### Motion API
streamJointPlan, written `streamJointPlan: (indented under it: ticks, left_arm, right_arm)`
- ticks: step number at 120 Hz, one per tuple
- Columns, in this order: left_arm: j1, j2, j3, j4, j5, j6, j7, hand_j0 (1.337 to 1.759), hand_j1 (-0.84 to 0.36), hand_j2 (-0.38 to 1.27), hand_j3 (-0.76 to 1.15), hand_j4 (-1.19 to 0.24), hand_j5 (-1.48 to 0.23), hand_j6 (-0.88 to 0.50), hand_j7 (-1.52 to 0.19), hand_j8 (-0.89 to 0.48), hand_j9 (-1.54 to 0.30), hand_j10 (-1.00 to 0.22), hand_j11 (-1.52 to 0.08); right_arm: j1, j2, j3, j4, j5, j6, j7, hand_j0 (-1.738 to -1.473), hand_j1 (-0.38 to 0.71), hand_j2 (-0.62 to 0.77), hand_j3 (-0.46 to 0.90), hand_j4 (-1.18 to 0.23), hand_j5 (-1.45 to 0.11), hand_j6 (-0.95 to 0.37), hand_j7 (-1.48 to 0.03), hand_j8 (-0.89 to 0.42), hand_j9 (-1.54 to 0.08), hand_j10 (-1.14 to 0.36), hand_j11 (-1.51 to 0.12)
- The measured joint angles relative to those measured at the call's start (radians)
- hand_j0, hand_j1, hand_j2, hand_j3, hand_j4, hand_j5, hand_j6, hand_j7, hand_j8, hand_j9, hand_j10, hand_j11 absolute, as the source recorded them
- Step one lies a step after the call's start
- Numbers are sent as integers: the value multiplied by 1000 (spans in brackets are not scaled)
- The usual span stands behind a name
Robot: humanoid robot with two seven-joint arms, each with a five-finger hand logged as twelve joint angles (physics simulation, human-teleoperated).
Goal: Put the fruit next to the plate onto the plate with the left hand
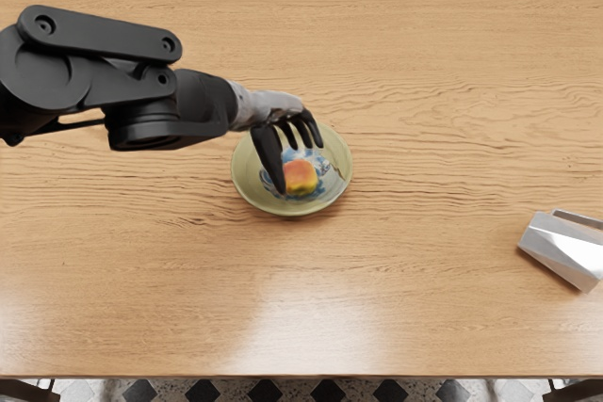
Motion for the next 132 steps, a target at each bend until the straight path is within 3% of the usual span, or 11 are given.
streamJointPlan:
  ticks: [22,46,62,70,81,90,132]
  left_arm:
    - [-1,128,-19,-9,-5,-36,0,1657,-12,89,0,-328,-421,-276,-421,-281,-415,-310,-416]
    - [1,418,-88,-27,-64,-262,0,1658,23,65,0,-282,-364,-263,-364,-264,-362,-276,-363]
    - [138,616,-181,-28,-103,-506,0,1658,34,59,0,-269,-348,-259,-348,-260,-347,-266,-347]
    - [229,738,-245,-26,-119,-566,0,1658,37,57,0,-265,-343,-258,-343,-259,-342,-263,-342]
    - [280,850,-305,-15,-162,-605,0,1658,40,55,0,-261,-339,-257,-339,-257,-338,-260,-338]
    - [324,863,-327,21,-211,-620,0,1658,42,54,0,-259,-336,-256,-336,-256,-336,-258,-336]
    - [344,748,-354,67,-297,-632,0,1658,45,52,0,-254,-330,-253,-330,-253,-330,-254,-330]
  right_arm:
    - [0,0,0,0,0,0,0,-1658,-318,-5,0,-26,-34,-26,-34,-26,-34,-26,-34]
    - [0,0,0,0,0,0,0,-1658,-318,-5,0,-26,-34,-26,-34,-26,-34,-26,-34]
    - [0,0,0,0,0,0,0,-1658,-318,-5,0,-26,-33,-26,-33,-26,-33,-26,-33]
    - [0,0,0,0,0,0,0,-1658,-318,-5,0,-26,-33,-26,-33,-26,-33,-26,-33]
    - [0,0,0,0,0,0,0,-1658,-318,-5,0,-26,-33,-26,-33,-26,-33,-26,-33]
    - [0,0,0,0,0,0,0,-1658,-318,-5,0,-26,-33,-26,-33,-26,-33,-26,-33]
    - [0,0,0,0,0,0,0,-1658,-318,-5,0,-26,-34,-26,-33,-26,-34,-26,-33]
